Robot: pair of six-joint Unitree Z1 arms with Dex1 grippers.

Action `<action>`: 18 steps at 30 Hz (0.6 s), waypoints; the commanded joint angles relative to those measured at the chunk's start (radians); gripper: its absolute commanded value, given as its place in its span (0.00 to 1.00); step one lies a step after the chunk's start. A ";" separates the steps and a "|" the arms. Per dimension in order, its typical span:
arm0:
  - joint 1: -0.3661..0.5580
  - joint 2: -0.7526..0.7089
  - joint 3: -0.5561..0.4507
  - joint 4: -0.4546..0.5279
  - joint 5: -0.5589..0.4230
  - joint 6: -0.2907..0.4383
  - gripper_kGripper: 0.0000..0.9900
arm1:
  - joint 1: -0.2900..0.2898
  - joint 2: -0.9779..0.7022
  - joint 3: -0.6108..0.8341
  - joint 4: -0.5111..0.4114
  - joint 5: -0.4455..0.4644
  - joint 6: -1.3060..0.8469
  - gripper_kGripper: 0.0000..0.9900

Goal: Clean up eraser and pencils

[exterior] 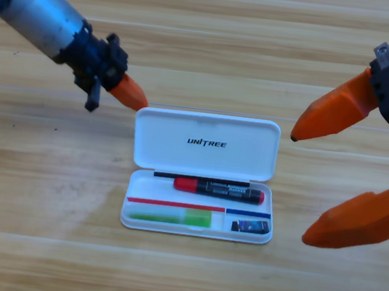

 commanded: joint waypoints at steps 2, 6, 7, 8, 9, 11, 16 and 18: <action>0.018 0.118 -0.023 0.063 -0.090 0.004 0.00 | -0.007 0.026 0.030 -0.027 0.043 0.003 1.00; 0.018 0.131 -0.047 0.100 -0.101 0.004 0.00 | -0.007 0.041 0.028 -0.030 0.057 0.002 1.00; 0.018 0.132 -0.055 0.110 -0.104 0.005 0.00 | -0.007 0.044 0.027 -0.030 0.060 0.003 1.00; 0.018 0.134 -0.061 0.121 -0.106 0.007 0.00 | -0.007 0.041 0.027 -0.030 0.066 0.003 1.00; 0.018 0.134 -0.067 0.135 -0.112 0.008 0.00 | -0.007 0.040 0.027 -0.030 0.067 0.005 1.00; 0.018 0.126 -0.072 0.153 -0.124 0.011 0.00 | -0.007 0.037 0.030 -0.030 0.067 0.005 1.00; 0.004 0.100 -0.069 0.184 -0.144 0.017 0.00 | -0.007 0.032 0.027 -0.030 0.067 0.011 1.00; 0.001 0.091 -0.061 0.186 -0.145 0.017 0.00 | -0.007 0.030 0.028 -0.030 0.067 0.011 1.00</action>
